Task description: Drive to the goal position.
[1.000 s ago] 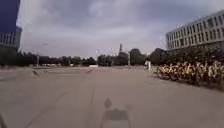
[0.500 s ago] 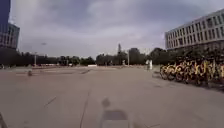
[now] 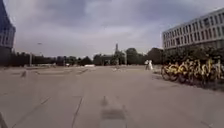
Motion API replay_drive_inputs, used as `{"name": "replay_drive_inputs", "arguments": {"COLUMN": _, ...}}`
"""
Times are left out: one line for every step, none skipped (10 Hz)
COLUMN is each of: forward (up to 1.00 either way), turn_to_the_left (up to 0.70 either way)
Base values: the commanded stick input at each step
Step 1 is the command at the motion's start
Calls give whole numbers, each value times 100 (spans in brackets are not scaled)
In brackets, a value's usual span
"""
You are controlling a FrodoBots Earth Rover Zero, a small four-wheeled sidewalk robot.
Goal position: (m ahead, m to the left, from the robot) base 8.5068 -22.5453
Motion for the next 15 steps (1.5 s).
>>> {"name": "replay_drive_inputs", "arguments": {"forward": 100, "turn_to_the_left": 0}}
{"name": "replay_drive_inputs", "arguments": {"forward": 100, "turn_to_the_left": 0}}
{"name": "replay_drive_inputs", "arguments": {"forward": 100, "turn_to_the_left": 0}}
{"name": "replay_drive_inputs", "arguments": {"forward": 100, "turn_to_the_left": 0}}
{"name": "replay_drive_inputs", "arguments": {"forward": 100, "turn_to_the_left": 0}}
{"name": "replay_drive_inputs", "arguments": {"forward": 100, "turn_to_the_left": 0}}
{"name": "replay_drive_inputs", "arguments": {"forward": 100, "turn_to_the_left": 0}}
{"name": "replay_drive_inputs", "arguments": {"forward": 100, "turn_to_the_left": -7}}
{"name": "replay_drive_inputs", "arguments": {"forward": 100, "turn_to_the_left": -39}}
{"name": "replay_drive_inputs", "arguments": {"forward": 100, "turn_to_the_left": -36}}
{"name": "replay_drive_inputs", "arguments": {"forward": 100, "turn_to_the_left": -5}}
{"name": "replay_drive_inputs", "arguments": {"forward": 100, "turn_to_the_left": 0}}
{"name": "replay_drive_inputs", "arguments": {"forward": 100, "turn_to_the_left": 0}}
{"name": "replay_drive_inputs", "arguments": {"forward": 100, "turn_to_the_left": 0}}
{"name": "replay_drive_inputs", "arguments": {"forward": 100, "turn_to_the_left": 0}}
